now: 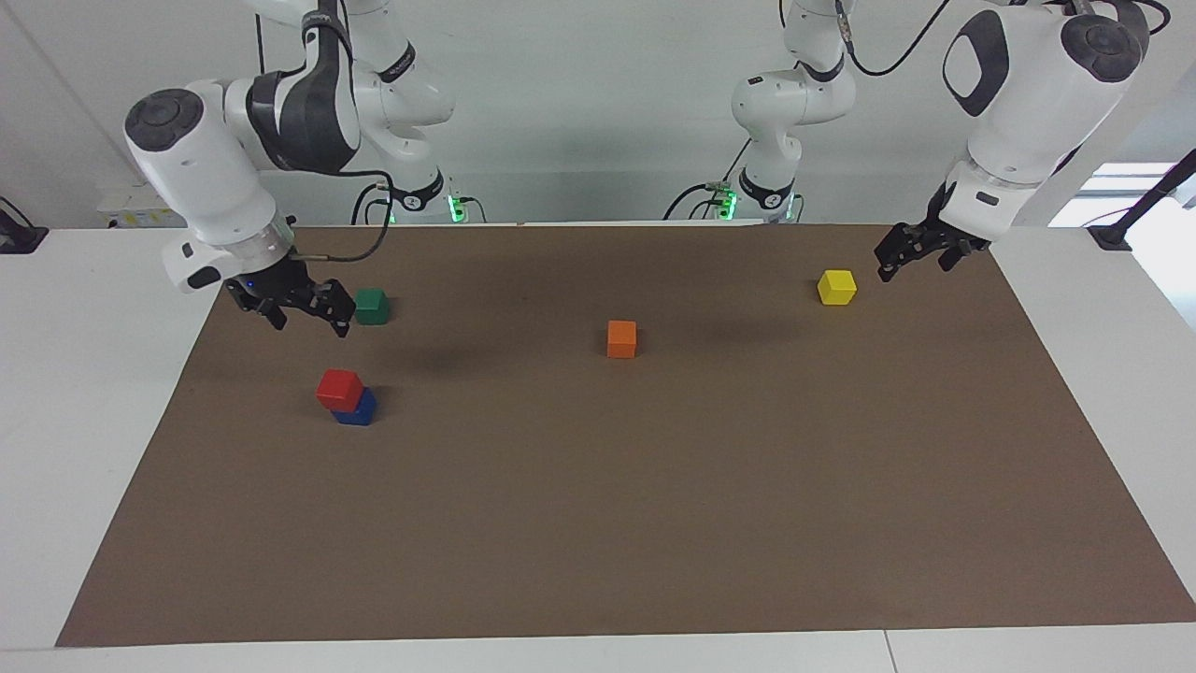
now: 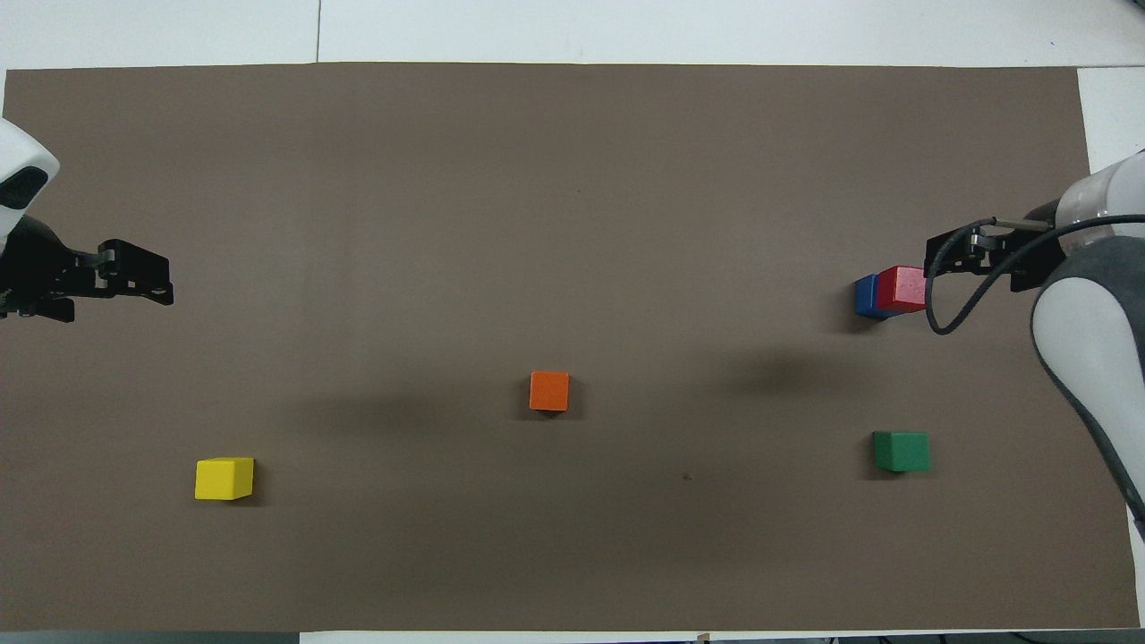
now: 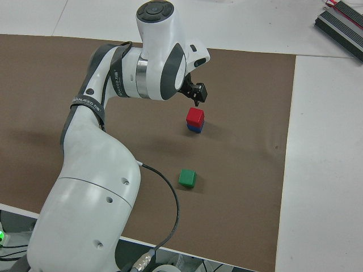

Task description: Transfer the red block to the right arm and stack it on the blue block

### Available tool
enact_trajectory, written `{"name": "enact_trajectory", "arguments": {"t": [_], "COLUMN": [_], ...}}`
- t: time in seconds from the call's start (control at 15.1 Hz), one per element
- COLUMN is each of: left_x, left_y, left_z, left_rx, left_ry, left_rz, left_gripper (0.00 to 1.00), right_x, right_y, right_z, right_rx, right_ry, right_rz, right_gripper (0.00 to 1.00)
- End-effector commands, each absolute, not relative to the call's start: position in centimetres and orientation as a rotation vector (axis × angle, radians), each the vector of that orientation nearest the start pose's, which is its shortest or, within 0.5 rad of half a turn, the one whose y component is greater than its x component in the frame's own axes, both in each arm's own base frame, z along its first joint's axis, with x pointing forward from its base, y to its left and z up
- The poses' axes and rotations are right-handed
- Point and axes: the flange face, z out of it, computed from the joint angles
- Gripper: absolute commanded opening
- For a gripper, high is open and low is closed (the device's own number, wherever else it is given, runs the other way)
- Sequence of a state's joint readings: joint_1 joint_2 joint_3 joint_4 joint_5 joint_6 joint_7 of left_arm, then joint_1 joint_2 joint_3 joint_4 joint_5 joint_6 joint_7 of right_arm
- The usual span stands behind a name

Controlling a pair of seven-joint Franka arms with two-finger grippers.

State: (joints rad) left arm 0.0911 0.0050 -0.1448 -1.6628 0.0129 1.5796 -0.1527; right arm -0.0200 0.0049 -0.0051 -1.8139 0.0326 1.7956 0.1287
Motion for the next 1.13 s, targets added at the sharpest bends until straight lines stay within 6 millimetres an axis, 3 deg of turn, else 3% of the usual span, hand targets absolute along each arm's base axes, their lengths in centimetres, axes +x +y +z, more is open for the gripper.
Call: {"name": "enact_trajectory", "arguments": {"t": [0.0, 0.2, 1.06], "left_x": [55.0, 55.0, 55.0], "left_y": [-2.7, -2.7, -2.7], "left_z": [58.3, 58.3, 58.3], "left_rx": [-3.123, -3.123, -3.123], "left_ry": [-0.158, -0.158, -0.158], "left_rz": [0.114, 0.114, 0.111], "left_gripper": [1.00, 1.00, 1.00], "right_x": [54.7, 54.7, 55.4], "right_y": [-1.0, -1.3, -2.4], "right_z": [55.9, 58.2, 58.5], "right_rx": [-3.043, -3.040, -3.138], "right_ry": [0.131, 0.125, 0.118], "right_rz": [0.070, 0.125, 0.075], "right_gripper": [1.00, 1.00, 1.00]}}
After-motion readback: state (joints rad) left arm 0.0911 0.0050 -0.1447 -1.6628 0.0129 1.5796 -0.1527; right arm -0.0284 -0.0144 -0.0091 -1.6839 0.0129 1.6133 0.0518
